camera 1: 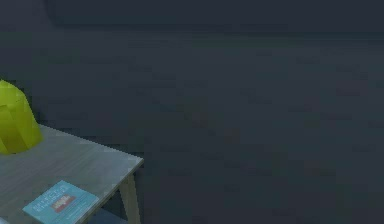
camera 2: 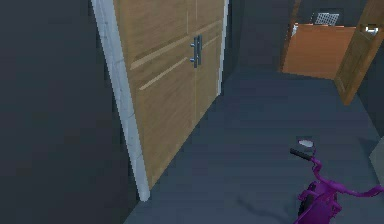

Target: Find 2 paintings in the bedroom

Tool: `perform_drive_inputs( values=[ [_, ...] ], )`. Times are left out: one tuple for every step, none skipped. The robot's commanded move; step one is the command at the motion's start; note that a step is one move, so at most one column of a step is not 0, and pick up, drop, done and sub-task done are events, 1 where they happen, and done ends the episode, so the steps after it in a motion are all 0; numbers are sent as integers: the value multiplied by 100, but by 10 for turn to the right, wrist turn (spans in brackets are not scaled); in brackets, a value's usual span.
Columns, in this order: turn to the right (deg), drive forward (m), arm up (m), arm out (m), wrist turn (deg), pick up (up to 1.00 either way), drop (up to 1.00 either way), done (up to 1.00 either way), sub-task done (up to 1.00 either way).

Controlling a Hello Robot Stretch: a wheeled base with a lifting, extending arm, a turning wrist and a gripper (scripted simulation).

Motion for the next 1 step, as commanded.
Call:
perform_drive_inputs(
  values=[
    [330,0,0,0,0,0,0,0,0]
  ],
)
